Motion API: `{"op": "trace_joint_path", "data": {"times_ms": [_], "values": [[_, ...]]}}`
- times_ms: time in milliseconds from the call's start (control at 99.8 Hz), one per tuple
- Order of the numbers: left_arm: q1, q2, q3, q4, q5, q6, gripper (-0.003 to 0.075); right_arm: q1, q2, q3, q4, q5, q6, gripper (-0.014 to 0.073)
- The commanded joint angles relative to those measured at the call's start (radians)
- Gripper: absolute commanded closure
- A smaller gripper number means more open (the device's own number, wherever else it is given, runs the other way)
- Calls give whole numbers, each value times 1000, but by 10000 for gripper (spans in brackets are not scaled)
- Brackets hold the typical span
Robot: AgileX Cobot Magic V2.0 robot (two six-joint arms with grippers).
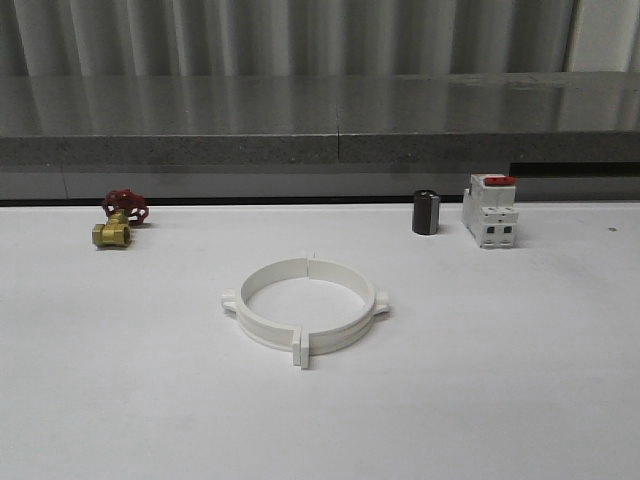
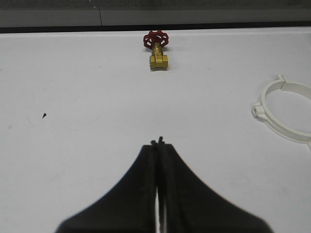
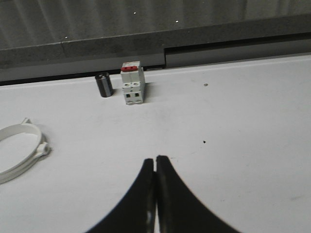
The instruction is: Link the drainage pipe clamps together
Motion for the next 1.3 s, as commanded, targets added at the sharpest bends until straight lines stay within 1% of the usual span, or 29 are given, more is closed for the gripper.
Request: {"op": "trace_joint_path", "data": {"times_ms": [0,280,320,1132,1292], "values": [[3,1,-28,-4,-69,1,740,-33,-26,11,12,-148,-34,711],[3,1,-28,-4,-69,1,740,-19,-25,142,0,-381,-34,711],[3,1,-28,-4,-69,1,740,-19,-25,139,0,-365,-34,711],[3,1,-28,-4,-69,1,740,-19,-25,139,0,-373,-34,711],[3,1,-26,11,-101,1,740,-19,-25,139,0,-372,-34,711]]}}
